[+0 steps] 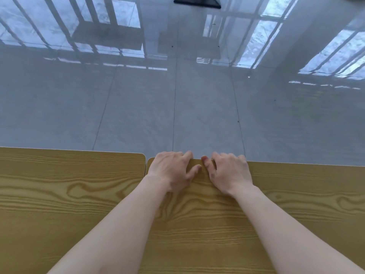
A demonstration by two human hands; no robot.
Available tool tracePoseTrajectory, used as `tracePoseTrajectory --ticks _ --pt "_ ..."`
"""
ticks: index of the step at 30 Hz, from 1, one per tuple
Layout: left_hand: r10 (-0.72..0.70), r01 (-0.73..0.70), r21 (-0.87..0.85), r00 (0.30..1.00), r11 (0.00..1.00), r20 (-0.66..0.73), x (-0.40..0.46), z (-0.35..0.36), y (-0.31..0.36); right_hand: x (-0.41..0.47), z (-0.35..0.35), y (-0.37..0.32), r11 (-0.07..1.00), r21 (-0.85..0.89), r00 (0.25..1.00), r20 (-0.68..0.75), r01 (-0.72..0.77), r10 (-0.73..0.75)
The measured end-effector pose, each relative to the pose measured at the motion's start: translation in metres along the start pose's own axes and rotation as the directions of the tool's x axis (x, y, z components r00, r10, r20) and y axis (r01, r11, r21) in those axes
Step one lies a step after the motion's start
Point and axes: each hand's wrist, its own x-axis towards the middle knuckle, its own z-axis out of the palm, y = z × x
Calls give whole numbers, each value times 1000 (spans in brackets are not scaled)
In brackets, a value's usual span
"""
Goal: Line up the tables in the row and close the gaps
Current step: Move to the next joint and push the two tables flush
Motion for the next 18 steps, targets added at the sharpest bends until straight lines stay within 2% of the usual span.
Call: tracePoseTrajectory --ticks 5,9,18 --pt "52 -50 19 995 999 -86 2 5 -6 4 5 -4 999 -36 998 -55 3 -5" --pt "95 -96 4 985 995 -146 1 9 -10 8 4 -8 998 -60 999 -48 3 -6" --pt "131 -132 -5 987 991 -91 8 9 -19 17 7 -13 997 -73 999 -50 -11 8"
